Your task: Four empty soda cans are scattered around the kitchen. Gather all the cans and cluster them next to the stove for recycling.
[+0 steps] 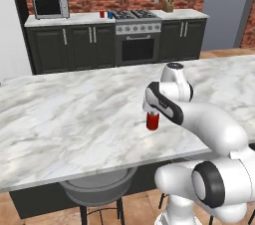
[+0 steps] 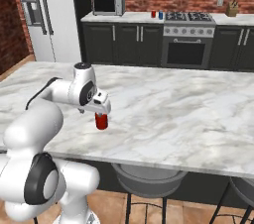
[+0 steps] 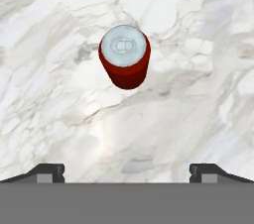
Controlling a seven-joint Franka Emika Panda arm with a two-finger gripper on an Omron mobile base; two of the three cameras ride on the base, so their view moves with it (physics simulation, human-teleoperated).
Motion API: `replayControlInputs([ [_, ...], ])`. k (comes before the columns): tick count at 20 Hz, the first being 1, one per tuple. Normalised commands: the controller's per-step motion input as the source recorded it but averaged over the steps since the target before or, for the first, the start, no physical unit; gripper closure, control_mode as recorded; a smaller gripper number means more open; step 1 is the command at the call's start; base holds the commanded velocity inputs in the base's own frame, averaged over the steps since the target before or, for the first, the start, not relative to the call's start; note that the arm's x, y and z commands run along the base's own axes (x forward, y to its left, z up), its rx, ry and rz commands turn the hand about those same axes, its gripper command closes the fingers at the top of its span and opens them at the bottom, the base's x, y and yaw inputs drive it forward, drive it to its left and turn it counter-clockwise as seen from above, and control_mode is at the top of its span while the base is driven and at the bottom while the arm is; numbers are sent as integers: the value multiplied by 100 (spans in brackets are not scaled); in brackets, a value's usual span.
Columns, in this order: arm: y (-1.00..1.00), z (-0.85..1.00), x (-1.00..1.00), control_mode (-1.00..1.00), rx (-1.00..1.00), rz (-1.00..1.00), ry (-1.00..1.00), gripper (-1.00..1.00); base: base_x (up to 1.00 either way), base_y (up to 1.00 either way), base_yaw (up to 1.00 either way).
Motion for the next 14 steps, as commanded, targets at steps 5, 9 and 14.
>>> replayControlInputs([
  [5,0,-13,13,-100,0,0,0,-100,0,0,0],
  [9,0,-11,11,-100,0,0,0,-100,0,0,0],
  [14,0,-11,10,-100,0,0,0,-100,0,0,0],
])
